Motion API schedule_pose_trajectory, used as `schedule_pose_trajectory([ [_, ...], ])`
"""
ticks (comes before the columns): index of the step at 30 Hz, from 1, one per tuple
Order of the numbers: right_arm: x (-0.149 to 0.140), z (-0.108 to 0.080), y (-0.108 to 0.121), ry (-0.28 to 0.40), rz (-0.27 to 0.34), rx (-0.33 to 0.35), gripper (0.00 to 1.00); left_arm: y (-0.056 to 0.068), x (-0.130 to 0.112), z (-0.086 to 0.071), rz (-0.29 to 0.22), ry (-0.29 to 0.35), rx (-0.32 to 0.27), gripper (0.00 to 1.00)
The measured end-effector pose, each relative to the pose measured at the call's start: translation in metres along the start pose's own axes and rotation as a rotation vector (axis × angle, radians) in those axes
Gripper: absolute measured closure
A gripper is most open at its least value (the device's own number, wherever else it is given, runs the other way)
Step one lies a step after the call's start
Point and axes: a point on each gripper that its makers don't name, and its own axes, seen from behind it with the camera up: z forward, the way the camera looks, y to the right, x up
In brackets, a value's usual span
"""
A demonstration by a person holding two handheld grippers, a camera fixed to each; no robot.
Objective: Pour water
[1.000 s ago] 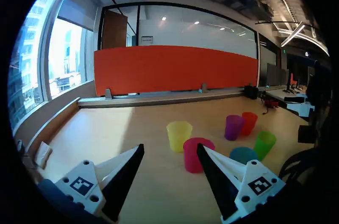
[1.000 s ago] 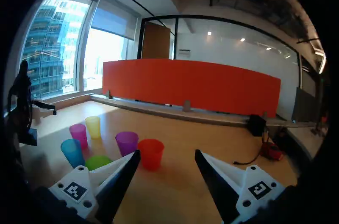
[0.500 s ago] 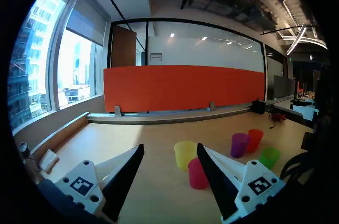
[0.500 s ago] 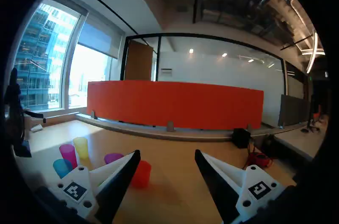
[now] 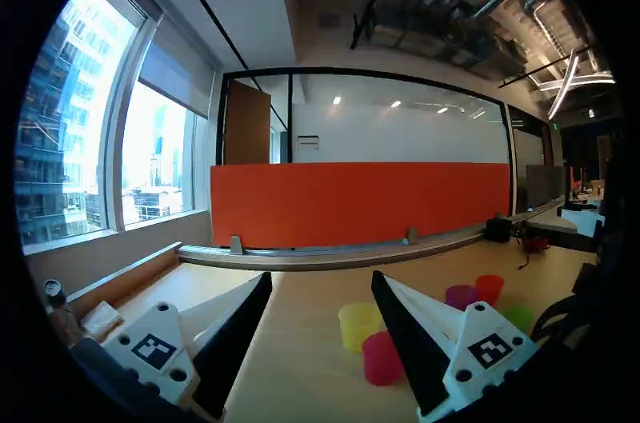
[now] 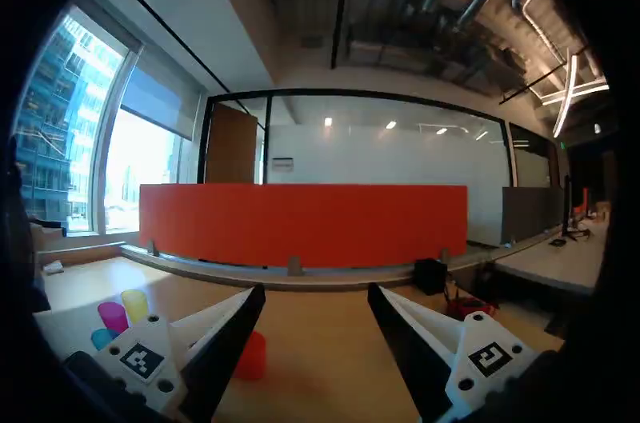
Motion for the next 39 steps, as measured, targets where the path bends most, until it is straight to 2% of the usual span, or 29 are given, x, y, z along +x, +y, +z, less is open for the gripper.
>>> schedule_pose_trajectory([
  [6,0.005,-0.003,0.005,0.015,0.019,-0.026,0.01,-0.005,-0.001,0.000,-0.004,0.002,0.019,0.08],
  [12,0.008,-0.004,0.007,0.023,0.008,-0.036,0.01,-0.007,-0.003,0.000,-0.002,0.000,0.023,0.08],
  [39,0.001,-0.012,0.003,0.018,-0.021,-0.041,0.01,0.000,-0.032,0.001,0.013,0.003,0.027,0.08],
])
